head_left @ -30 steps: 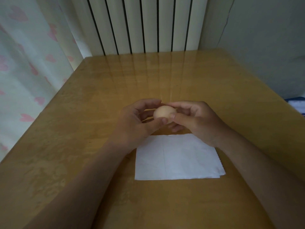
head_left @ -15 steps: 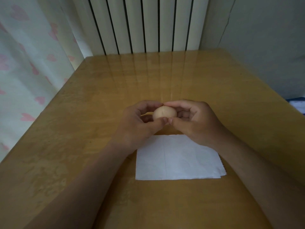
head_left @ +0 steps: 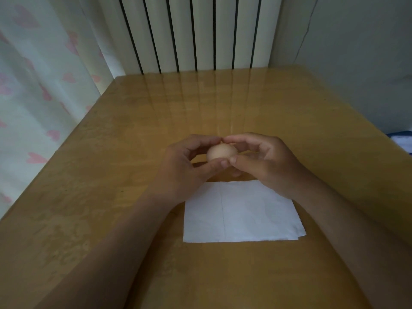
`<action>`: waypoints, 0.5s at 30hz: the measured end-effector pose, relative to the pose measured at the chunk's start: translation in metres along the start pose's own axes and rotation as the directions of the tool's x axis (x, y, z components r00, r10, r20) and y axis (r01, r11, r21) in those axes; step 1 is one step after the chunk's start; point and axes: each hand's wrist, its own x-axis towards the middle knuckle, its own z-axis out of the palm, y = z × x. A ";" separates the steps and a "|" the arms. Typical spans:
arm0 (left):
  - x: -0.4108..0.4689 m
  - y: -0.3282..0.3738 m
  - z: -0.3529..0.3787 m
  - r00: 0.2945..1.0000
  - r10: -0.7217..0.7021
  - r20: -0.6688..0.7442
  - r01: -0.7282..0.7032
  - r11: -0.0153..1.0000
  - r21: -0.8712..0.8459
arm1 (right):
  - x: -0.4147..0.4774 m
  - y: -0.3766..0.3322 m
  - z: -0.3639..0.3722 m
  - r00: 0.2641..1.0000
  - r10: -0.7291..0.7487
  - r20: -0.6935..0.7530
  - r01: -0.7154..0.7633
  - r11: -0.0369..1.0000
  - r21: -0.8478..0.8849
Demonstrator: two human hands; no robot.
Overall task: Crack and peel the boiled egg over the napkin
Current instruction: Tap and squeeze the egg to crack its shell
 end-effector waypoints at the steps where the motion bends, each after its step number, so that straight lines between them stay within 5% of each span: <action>1: 0.000 -0.001 -0.001 1.000 0.024 0.008 -0.024 1.000 0.003 | 0.001 0.000 0.000 1.000 0.002 0.005 -0.002 0.999 0.035; 15: 0.000 0.003 -0.003 1.000 0.004 0.016 -0.002 0.991 -0.130 | 0.001 0.002 -0.004 0.993 -0.112 -0.028 0.112 0.993 0.021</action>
